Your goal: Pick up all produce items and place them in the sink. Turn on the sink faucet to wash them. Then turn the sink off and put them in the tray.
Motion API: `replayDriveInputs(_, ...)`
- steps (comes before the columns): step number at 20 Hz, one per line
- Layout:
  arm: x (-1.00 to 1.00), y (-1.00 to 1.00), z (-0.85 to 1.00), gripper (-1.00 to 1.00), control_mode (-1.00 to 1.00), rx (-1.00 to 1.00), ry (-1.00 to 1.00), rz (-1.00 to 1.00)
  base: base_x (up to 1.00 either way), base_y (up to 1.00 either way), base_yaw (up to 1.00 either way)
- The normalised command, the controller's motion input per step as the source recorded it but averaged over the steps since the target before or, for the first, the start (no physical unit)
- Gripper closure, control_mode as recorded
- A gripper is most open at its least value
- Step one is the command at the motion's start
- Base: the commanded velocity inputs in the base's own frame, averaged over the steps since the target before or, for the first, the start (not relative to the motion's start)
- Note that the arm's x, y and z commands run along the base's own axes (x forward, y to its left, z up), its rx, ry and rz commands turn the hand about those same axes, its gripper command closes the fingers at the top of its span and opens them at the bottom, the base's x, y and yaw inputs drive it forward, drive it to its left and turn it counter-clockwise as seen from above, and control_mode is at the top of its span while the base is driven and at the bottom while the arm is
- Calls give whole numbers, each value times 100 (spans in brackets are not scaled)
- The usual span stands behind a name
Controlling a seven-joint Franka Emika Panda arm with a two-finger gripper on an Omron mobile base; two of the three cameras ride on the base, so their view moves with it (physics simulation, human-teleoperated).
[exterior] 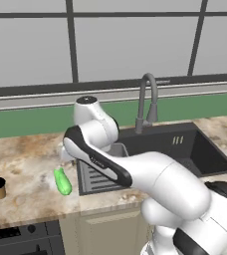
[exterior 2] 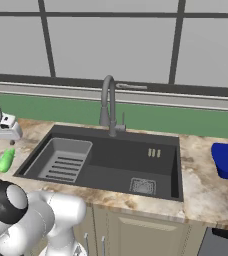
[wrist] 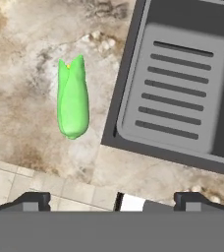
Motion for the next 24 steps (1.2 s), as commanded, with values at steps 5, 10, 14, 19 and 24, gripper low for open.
replayDriveInputs(5,7,42,-25,-100,-100,0,3,0,0,0,0)
replayDriveInputs(10,12,30,-26,-100,-100,0,1,0,0,0,0)
replayDriveInputs(14,19,12,-27,-100,-100,0,0,0,0,0,0)
replayDriveInputs(19,31,12,-24,-100,-100,0,0,0,0,0,0)
replayDriveInputs(24,38,21,-22,-100,-100,0,2,0,0,0,0)
